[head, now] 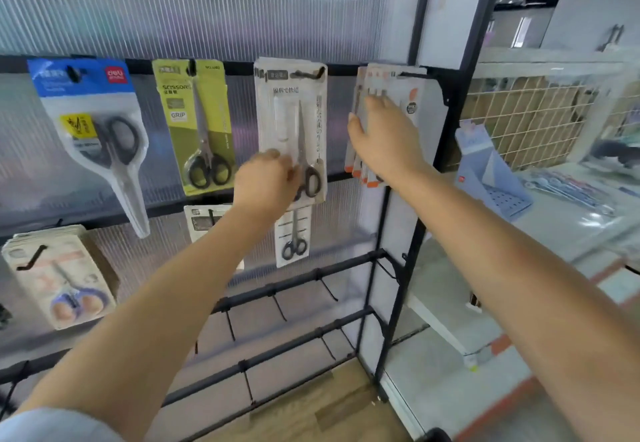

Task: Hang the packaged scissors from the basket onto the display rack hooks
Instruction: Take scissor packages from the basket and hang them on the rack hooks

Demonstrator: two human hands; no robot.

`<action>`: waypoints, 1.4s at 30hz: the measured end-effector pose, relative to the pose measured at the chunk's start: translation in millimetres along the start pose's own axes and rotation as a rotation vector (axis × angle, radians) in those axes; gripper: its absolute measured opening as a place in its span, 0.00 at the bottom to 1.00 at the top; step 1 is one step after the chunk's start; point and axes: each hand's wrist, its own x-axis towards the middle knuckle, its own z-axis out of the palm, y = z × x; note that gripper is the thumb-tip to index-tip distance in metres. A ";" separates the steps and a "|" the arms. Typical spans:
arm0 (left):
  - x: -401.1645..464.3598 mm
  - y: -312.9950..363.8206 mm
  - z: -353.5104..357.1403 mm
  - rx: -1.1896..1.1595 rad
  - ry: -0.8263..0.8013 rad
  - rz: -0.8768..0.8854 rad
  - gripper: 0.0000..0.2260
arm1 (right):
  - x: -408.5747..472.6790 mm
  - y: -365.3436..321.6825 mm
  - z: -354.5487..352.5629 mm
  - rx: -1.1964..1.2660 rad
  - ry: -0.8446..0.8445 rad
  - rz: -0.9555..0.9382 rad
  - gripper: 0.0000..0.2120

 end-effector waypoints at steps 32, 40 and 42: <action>-350.6 339.3 233.8 -0.316 -1.254 0.728 0.08 | -574.0 198.3 -45.3 -0.218 -0.540 1.193 0.16; -486.3 320.1 335.1 -0.184 -1.618 0.641 0.13 | -742.1 216.3 32.2 -0.003 -0.708 1.541 0.11; -524.4 309.1 365.5 -0.080 -1.705 0.692 0.13 | -785.7 212.3 55.8 -0.013 -0.774 1.601 0.11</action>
